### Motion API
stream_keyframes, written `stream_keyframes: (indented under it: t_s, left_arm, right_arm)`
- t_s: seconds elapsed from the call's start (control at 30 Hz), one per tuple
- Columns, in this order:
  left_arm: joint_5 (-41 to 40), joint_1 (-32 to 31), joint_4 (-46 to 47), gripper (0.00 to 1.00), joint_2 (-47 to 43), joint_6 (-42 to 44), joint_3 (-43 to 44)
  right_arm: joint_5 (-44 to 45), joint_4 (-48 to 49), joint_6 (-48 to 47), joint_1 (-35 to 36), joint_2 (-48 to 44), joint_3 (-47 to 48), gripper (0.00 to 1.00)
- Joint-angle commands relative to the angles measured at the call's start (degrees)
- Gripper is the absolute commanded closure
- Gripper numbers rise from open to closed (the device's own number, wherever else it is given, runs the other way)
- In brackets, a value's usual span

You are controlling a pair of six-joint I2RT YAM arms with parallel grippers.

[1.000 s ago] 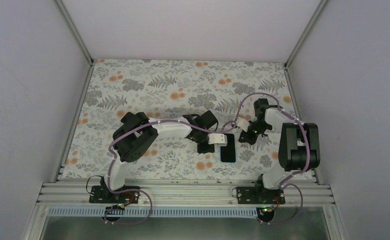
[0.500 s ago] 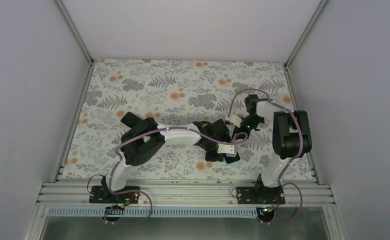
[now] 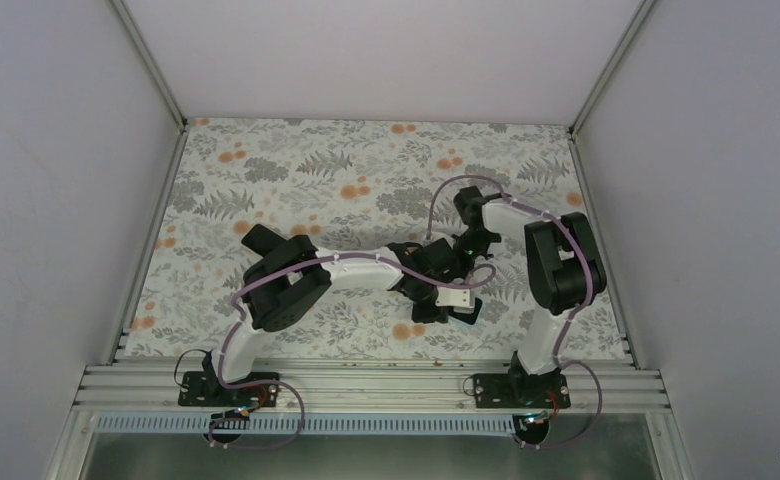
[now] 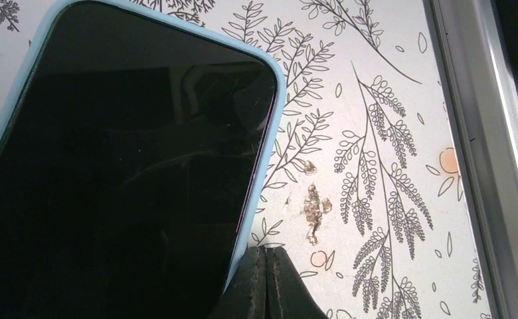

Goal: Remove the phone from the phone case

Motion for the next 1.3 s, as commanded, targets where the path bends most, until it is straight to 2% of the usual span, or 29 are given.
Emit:
stream_keyframes:
  t_s: [0.0,0.03,0.07,0.1,0.13,0.17,0.2,0.27,0.3,0.33,0.37,0.43,0.47,0.6,0.7,0.8,0.9,1.27]
  left_arm:
    - [-3.18,-0.25,-2.2,0.98,-0.43,0.52,-0.74]
    - [-3.59,-0.19,-2.92,0.96,-1.66,0.94,-1.0]
    - [-3.68,-0.1,-4.1,0.85,-2.84,1.73,-1.1]
    - [-3.22,0.08,-6.38,0.67,-4.29,2.43,-1.19]
    - [-2.08,0.45,-9.14,0.45,-5.64,3.53,-1.08]
    - [-0.47,0.84,-12.25,0.28,-7.22,4.63,-0.74]
    - [1.57,1.17,-16.35,0.19,-8.61,6.36,-0.06]
    - [3.71,1.73,-22.97,0.09,-12.18,8.48,0.67]
    - [4.49,2.7,-24.98,0.01,-14.1,8.68,0.68]
    - [4.92,3.65,-25.94,0.0,-16.18,8.36,0.42]
    - [5.02,4.7,-26.53,0.0,-18.21,8.13,0.13]
    - [3.18,7.5,-25.95,0.0,-21.21,6.73,-0.47]
    - [2.05,9.4,-25.14,0.0,-22.41,5.68,-0.66]
    - [-2.81,17.89,-17.76,0.0,-23.96,0.5,-2.2]
    - [-7.21,21.55,-11.64,0.0,-22.8,-2.32,-3.77]
    - [-10.5,22.83,-8.63,0.0,-19.53,-3.65,-3.65]
    - [-11.43,23.06,-8.43,0.0,-16.57,-4.56,-1.87]
    - [-12.89,23.06,-9.44,0.0,-13.53,-5.76,0.38]
  right_arm:
    - [0.98,4.39,2.76,-3.77,-4.06,-0.22,0.96]
    - [0.86,5.04,3.1,-5.56,-5.39,0.18,0.96]
    - [1.0,5.27,2.95,-7.3,-6.61,0.45,0.96]
    - [1.43,4.97,2.47,-9.08,-7.52,0.64,0.9]
    - [1.82,4.24,1.52,-10.82,-8.45,0.63,0.77]
    - [2.34,3.11,0.25,-12.3,-9.28,0.44,0.69]
    - [2.53,1.37,-1.84,-13.67,-10.12,-0.07,0.64]
    - [5.01,0.19,-4.25,-14.86,-13.5,-2.82,0.53]
    - [6.34,0.2,-4.76,-14.79,-15.29,-4.63,0.44]
    - [6.87,-0.03,-4.83,-14.49,-16.74,-5.97,0.31]
    - [7.29,-0.21,-4.51,-13.82,-18.11,-7.0,0.22]
    - [8.26,0.01,-1.54,-12.05,-20.22,-8.12,0.12]
    - [8.65,0.0,0.09,-10.94,-21.45,-8.51,0.02]
    - [10.28,1.16,6.64,-5.01,-24.85,-11.45,0.0]
    - [11.92,2.31,10.36,-0.61,-25.38,-13.98,0.0]
    - [16.44,5.63,15.26,2.91,-23.92,-16.84,0.0]
    - [15.86,6.21,18.24,5.37,-22.71,-17.98,0.0]
    - [17.6,5.42,21.05,9.84,-20.67,-19.4,0.0]
